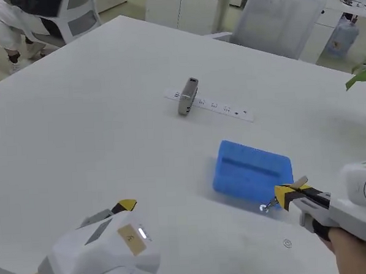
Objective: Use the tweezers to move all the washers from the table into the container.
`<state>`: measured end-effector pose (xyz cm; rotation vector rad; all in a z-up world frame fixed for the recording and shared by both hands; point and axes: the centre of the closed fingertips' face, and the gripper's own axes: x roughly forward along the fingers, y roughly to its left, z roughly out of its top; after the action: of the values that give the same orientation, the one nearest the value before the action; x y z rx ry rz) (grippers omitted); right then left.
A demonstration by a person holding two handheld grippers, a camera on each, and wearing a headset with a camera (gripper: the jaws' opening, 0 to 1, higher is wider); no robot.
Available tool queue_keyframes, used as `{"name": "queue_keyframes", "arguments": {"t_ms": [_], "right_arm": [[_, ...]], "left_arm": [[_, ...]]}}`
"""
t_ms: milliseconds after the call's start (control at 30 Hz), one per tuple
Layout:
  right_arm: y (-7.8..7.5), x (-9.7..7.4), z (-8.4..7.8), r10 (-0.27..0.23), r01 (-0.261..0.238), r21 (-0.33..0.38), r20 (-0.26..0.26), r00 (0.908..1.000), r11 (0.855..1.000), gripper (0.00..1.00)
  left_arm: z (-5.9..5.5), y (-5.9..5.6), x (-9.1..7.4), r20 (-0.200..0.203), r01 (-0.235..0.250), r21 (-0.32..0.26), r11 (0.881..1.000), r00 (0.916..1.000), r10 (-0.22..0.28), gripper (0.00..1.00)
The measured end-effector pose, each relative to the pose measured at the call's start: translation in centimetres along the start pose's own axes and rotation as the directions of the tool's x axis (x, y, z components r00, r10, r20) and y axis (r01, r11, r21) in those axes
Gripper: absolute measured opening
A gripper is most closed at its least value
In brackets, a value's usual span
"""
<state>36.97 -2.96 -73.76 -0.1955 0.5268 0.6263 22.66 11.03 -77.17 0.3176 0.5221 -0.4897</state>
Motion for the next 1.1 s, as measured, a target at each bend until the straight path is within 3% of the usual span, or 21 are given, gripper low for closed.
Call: {"name": "queue_keyframes", "arguments": {"t_ms": [400, 1100], "right_arm": [[-0.9, 1.1, 2.4, -0.002, 0.003, -0.03, 0.034, 0.9994, 1.0, 0.01], [-2.1, 3.9, 3.4, -0.008, 0.01, -0.045, 0.033, 0.9994, 0.999, 0.01]], "left_arm": [[-0.1, 0.3, 0.0, -0.005, -0.012, -0.005, 1.0, 0.9999, 0.012, 0.93], [-0.3, 0.5, 0.1, -0.015, -0.025, -0.004, 1.0, 0.9996, 0.025, 0.94]]}}
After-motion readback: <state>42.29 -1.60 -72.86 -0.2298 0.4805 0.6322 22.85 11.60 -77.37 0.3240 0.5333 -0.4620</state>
